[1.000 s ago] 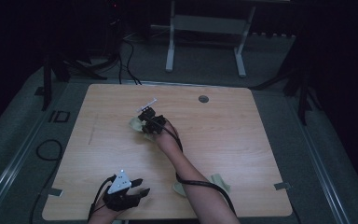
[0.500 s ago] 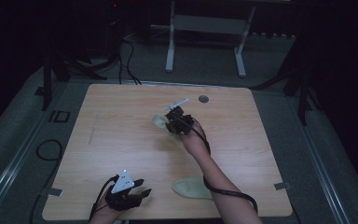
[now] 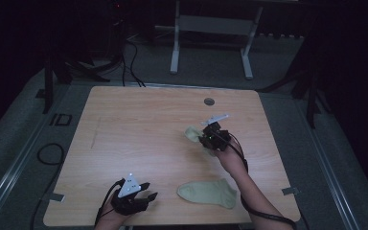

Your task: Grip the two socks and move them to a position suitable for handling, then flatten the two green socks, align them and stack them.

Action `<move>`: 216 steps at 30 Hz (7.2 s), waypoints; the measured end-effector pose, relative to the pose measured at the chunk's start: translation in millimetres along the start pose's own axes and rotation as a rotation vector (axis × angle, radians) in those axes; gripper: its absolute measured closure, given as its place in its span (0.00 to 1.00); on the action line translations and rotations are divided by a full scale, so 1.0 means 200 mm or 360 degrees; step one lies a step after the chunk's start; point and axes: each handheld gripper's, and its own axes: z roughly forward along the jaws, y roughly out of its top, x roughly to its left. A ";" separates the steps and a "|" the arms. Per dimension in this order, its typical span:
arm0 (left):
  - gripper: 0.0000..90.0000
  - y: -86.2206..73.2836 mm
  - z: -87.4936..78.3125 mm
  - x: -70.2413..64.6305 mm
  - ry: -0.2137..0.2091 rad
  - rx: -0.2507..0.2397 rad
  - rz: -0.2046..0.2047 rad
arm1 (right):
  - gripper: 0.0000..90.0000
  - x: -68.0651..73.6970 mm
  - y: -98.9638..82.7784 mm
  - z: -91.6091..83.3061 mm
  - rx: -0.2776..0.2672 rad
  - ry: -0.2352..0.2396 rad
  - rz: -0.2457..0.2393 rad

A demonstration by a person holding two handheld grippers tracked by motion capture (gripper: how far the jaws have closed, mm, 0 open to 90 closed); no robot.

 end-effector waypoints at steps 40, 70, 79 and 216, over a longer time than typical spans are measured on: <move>0.70 0.39 0.20 0.03 -0.0007 0.0029 0.0123 | 0.60 0.08 -0.24 -0.03 0.0029 0.0280 -0.0034; 0.99 0.61 0.72 0.02 0.0159 0.0334 0.0316 | 0.92 0.15 -0.39 0.06 0.0116 0.0227 -0.0138; 0.99 0.60 0.72 0.03 0.0144 0.0293 0.0341 | 0.92 -0.01 -0.36 -0.09 0.0006 0.0200 -0.0010; 0.96 0.87 0.48 0.04 0.0044 0.0429 0.0172 | 0.94 -0.38 -0.42 -0.29 0.0002 0.0106 0.0152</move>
